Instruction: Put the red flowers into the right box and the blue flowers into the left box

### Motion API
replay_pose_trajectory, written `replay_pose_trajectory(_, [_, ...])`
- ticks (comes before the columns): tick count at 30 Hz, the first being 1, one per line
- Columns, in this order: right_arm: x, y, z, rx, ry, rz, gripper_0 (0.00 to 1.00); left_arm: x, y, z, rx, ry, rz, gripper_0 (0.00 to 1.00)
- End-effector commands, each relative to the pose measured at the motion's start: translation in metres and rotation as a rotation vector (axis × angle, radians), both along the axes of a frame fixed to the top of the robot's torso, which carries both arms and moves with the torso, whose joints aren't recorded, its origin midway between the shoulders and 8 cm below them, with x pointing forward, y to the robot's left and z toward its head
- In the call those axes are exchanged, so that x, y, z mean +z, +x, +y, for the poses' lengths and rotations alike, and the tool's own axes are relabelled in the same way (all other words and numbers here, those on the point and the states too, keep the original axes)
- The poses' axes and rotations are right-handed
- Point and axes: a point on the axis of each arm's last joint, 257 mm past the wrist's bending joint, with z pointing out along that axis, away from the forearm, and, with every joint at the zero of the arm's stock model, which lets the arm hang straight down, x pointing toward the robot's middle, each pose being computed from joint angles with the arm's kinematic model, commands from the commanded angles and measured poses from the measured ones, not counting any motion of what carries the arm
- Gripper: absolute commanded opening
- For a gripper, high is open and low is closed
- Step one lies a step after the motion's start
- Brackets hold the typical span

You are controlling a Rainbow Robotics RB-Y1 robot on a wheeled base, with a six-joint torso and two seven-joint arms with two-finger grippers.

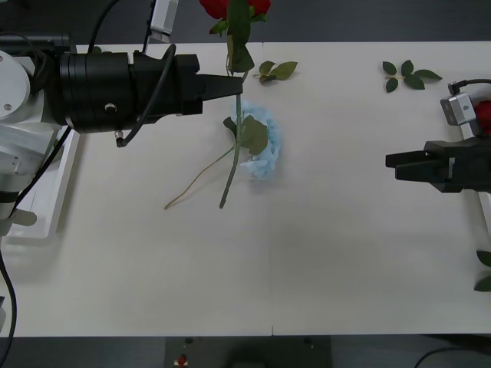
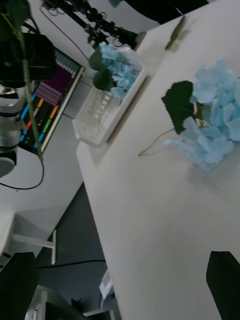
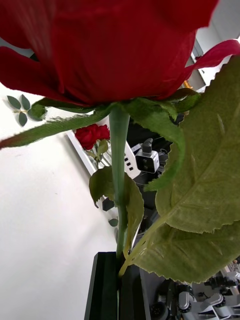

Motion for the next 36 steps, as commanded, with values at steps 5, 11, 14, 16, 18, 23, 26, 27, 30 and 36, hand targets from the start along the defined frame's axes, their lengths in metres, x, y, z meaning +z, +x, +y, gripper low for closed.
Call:
replay_pose_trajectory(5, [0.031,-0.018,0.024,0.052,0.191,-0.061,0.98,0.011,-0.005,-0.003,-0.015,-0.002,-0.057,0.00])
replay_pose_trajectory(11, [0.035,-0.033,0.061,0.102,0.287,-0.061,0.98,0.011,-0.005,-0.003,-0.015,-0.002,-0.057,0.00])
replay_pose_trajectory(14, [0.041,-0.038,0.085,0.131,0.350,-0.062,0.98,0.011,-0.005,-0.003,-0.015,-0.002,-0.057,0.00])
replay_pose_trajectory(16, [0.044,-0.038,0.099,0.133,0.386,-0.062,0.98,0.011,-0.005,-0.003,-0.015,-0.002,-0.057,0.00])
replay_pose_trajectory(18, [0.046,-0.037,0.112,0.128,0.414,-0.061,0.98,0.011,-0.005,-0.003,-0.015,-0.002,-0.057,0.00])
replay_pose_trajectory(23, [0.049,-0.030,0.138,0.101,0.447,-0.070,0.98,0.011,-0.005,-0.003,-0.015,-0.002,-0.057,0.00])
replay_pose_trajectory(26, [0.051,-0.026,0.159,0.082,0.447,-0.091,0.98,0.011,-0.005,-0.003,-0.015,-0.002,-0.057,0.00])
replay_pose_trajectory(27, [0.052,-0.025,0.162,0.077,0.452,-0.091,0.98,0.011,-0.005,-0.003,-0.015,-0.002,-0.057,0.00])
replay_pose_trajectory(30, [0.058,-0.025,0.179,0.068,0.481,-0.087,0.98,0.011,-0.005,-0.003,-0.015,-0.002,-0.057,0.00])
replay_pose_trajectory(36, [0.063,-0.026,0.199,0.065,0.532,-0.070,0.98,0.011,-0.005,-0.003,-0.015,-0.002,-0.057,0.00])
